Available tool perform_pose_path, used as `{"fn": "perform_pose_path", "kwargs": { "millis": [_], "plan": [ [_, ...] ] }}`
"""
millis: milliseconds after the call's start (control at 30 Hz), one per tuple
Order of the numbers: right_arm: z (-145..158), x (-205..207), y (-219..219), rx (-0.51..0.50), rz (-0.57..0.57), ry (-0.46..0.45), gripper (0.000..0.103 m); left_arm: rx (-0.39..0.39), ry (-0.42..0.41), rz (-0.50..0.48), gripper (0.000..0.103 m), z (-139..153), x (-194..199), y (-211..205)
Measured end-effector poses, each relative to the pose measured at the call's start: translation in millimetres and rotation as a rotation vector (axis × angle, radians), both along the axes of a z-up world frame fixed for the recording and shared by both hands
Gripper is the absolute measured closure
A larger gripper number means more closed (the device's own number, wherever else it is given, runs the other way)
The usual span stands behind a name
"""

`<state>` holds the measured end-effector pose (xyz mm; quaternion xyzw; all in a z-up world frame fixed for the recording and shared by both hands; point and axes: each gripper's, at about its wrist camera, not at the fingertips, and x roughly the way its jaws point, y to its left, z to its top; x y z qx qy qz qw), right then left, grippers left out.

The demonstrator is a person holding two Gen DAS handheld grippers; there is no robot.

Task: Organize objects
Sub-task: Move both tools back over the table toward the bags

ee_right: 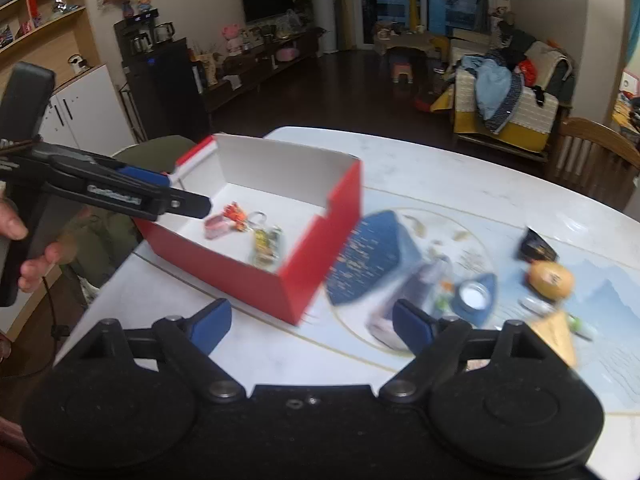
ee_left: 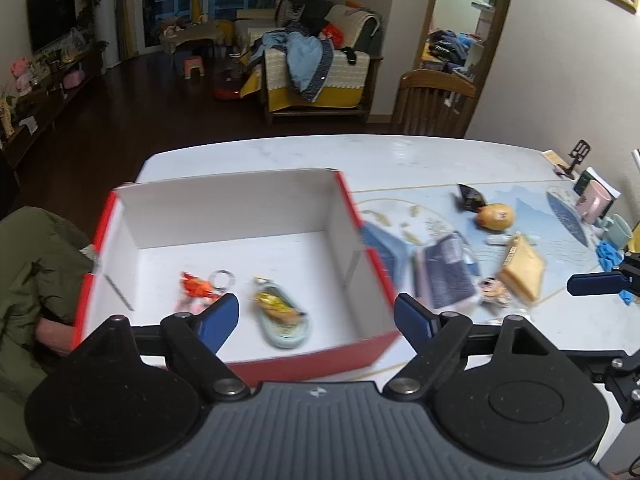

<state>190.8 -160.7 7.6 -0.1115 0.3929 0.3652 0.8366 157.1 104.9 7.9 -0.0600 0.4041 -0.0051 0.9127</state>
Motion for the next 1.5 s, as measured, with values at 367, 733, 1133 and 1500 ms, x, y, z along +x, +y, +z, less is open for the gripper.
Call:
{"fn": "perform_pose_path", "kwargs": {
  "millis": [367, 733, 1133, 1500],
  "plan": [
    [-22.9, 10.0, -88.3, -0.003, -0.088, 0.037, 0.004, -0.038, 0.018, -0.027, 0.018, -18.8, 2.8, -78.5],
    [-48.6, 28.6, -134.0, -0.022, -0.141, 0.066, 0.004, -0.024, 0.064, -0.045, 0.000, -44.2, 25.0, -134.0],
    [-79.5, 44.2, -129.1, -0.055, -0.129, 0.081, 0.004, 0.022, 0.087, -0.062, 0.000, -68.6, 82.3, -165.3],
    [-108.8, 55.3, -101.1, -0.115, -0.126, 0.107, 0.004, 0.112, 0.191, -0.047, 0.000, -103.2, 137.3, -174.6]
  ]
}}
